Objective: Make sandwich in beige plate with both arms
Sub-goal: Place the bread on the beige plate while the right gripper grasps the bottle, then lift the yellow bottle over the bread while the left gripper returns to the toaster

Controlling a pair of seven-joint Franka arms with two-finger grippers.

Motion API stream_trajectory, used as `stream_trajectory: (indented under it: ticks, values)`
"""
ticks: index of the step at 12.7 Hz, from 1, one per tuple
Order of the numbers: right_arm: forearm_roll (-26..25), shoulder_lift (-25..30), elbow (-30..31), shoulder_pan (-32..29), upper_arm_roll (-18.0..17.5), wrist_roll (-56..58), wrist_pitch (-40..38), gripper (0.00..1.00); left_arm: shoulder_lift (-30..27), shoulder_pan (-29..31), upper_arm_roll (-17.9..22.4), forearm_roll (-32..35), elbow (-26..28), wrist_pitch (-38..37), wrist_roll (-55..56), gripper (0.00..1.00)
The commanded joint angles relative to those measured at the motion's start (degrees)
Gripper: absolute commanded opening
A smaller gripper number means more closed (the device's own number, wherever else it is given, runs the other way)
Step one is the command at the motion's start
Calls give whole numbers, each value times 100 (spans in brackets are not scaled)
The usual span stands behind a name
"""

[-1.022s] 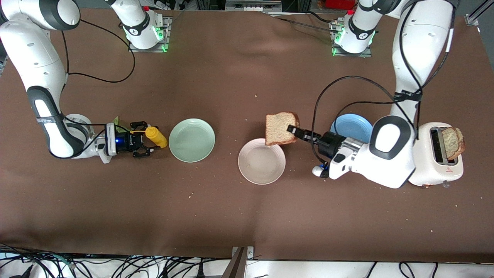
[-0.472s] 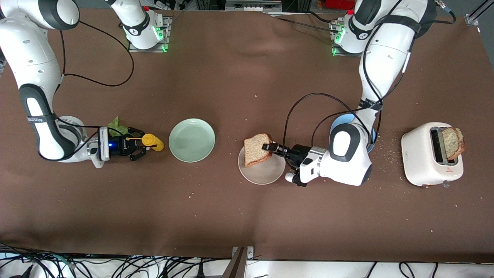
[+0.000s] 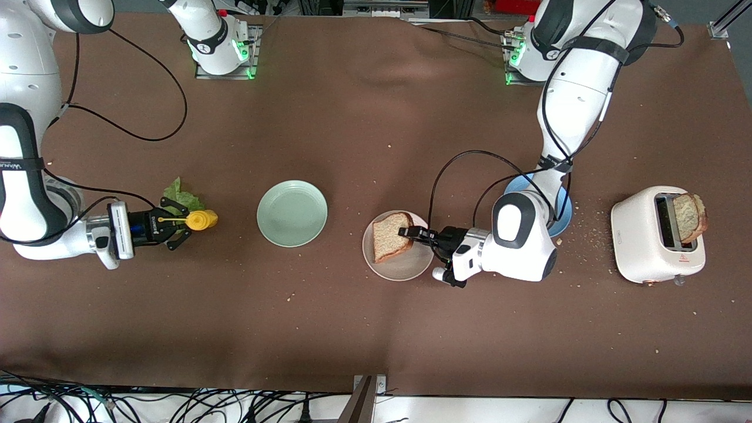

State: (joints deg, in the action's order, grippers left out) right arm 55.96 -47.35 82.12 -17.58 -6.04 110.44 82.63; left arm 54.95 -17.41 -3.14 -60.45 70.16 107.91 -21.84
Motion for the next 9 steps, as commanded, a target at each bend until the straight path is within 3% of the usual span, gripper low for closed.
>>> stream_trajectory:
  ticks: [1, 6, 9]
  values:
    - [-120, -29, -345, 61, -64, -706, -133, 0, -28, -35, 51, -230, 77, 168, -102, 99]
    - [-401, -20, -1101, 544, -64, -2104, -46, 0, -71, 184, 173, -81, 332, 142, 83, 100]
    - [-593, -20, -1303, 869, -55, -2641, 296, 0, -229, 430, 297, 838, 262, -23, 390, 100]
